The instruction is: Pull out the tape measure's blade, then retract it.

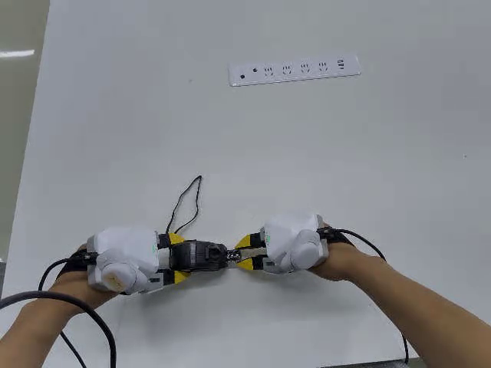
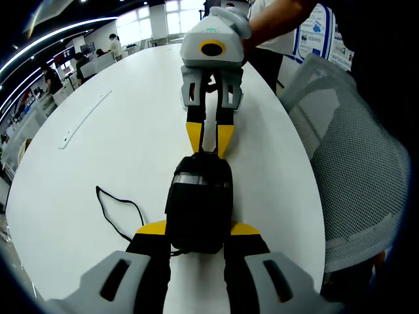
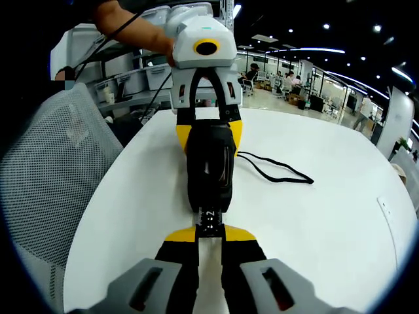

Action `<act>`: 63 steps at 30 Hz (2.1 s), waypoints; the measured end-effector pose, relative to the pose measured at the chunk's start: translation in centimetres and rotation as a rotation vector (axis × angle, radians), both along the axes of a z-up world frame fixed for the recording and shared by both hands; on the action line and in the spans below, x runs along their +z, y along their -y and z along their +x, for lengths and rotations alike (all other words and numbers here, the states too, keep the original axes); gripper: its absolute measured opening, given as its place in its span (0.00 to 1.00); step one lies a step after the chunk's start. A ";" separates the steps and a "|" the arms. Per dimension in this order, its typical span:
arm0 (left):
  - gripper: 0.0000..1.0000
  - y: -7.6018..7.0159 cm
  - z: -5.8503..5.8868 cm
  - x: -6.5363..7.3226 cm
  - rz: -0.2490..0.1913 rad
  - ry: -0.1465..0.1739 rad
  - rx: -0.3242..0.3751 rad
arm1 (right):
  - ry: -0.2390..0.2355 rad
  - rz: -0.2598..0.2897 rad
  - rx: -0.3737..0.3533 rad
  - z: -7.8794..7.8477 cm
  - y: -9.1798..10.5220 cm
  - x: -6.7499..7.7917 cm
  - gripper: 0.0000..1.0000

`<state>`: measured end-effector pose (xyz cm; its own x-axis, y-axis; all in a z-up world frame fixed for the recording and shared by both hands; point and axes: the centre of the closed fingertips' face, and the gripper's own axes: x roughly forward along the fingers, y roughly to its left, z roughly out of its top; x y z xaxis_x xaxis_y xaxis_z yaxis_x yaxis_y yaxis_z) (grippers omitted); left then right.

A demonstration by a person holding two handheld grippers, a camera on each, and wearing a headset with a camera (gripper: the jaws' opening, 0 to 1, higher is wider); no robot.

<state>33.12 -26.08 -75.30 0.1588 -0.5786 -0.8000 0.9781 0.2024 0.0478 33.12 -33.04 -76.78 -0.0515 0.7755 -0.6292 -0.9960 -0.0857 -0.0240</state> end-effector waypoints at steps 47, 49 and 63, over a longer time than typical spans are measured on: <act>0.27 -0.2 0.0 0.0 0.002 -0.007 0.001 | -0.014 -0.016 0.005 0.1 2.3 0.5 0.09; 0.27 -0.2 0.0 0.0 0.002 -0.008 0.001 | -0.013 -0.017 0.007 0.2 2.4 0.5 0.09; 0.27 -0.2 0.0 0.0 0.002 -0.009 0.002 | -0.016 -0.024 0.005 0.3 3.1 0.5 0.09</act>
<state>33.11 -25.91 -75.32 0.1529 -0.5767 -0.8025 0.9782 0.2039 0.0399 33.39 -36.12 -76.32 -0.0652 0.7599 -0.6468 -0.9958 -0.0909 -0.0064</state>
